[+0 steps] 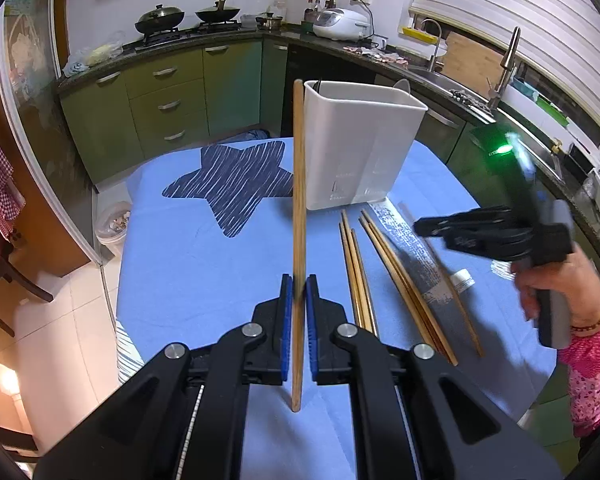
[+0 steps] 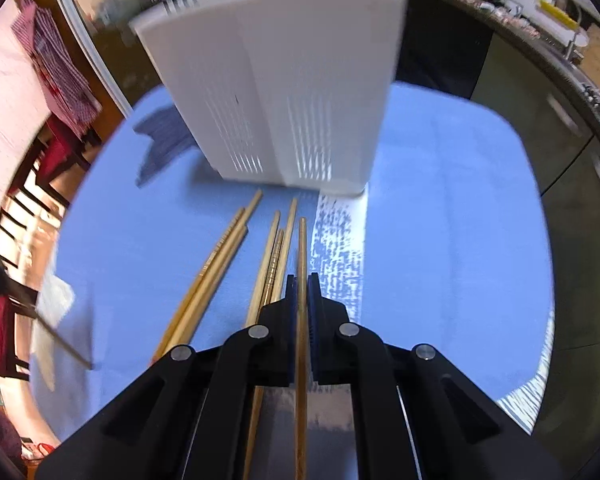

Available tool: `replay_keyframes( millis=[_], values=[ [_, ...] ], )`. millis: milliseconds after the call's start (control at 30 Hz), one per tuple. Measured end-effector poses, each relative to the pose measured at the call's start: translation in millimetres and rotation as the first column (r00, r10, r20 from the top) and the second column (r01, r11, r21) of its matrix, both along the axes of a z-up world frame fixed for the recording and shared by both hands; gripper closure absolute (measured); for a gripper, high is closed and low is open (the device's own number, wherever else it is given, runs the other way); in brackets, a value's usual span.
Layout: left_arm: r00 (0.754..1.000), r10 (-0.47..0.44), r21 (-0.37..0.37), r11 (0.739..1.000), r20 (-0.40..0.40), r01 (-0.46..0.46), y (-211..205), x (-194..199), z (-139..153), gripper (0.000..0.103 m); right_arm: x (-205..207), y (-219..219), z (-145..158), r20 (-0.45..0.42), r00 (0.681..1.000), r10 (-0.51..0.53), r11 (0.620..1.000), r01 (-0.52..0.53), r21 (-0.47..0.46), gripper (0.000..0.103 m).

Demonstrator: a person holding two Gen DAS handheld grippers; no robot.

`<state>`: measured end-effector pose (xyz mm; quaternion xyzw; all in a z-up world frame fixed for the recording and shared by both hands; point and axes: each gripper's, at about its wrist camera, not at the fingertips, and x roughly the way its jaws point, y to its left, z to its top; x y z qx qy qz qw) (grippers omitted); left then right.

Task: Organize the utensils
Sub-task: 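Lift the chopstick and drop it into the white caddy with the left gripper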

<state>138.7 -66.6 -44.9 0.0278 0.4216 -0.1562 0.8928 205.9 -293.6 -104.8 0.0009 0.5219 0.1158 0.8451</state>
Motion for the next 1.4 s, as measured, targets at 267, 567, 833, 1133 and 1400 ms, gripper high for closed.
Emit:
replay_keyframes(
  millis=[267,567,833,1133,1400],
  values=[
    [1.0,-0.01,-0.005,1.0,0.027,0.01,-1,-7,11,0.096,-68,-37,65,0.187,0.982,-0.038,0.994,0.018,0.105,0.097],
    [0.997,-0.025,-0.018,1.0,0.077,0.026,-6,-18,35,0.096,-126,-60,111,0.33,0.942,-0.061,0.987,0.007,0.161,0.097],
    [0.993,-0.056,-0.055,0.997,0.106,0.062,-18,-3,70,0.096,-136,-61,150,0.42,0.905,-0.068,0.984,-0.01,0.18,0.097],
    [0.97,-0.074,-0.087,0.992,0.23,0.096,-49,48,135,0.096,-128,-63,185,0.459,0.886,-0.069,0.984,-0.015,0.177,0.097],
    [0.947,-0.019,-0.098,0.994,0.322,0.054,-78,107,154,0.096,-125,-70,182,0.445,0.892,-0.077,0.983,-0.006,0.183,0.097]
  ],
)
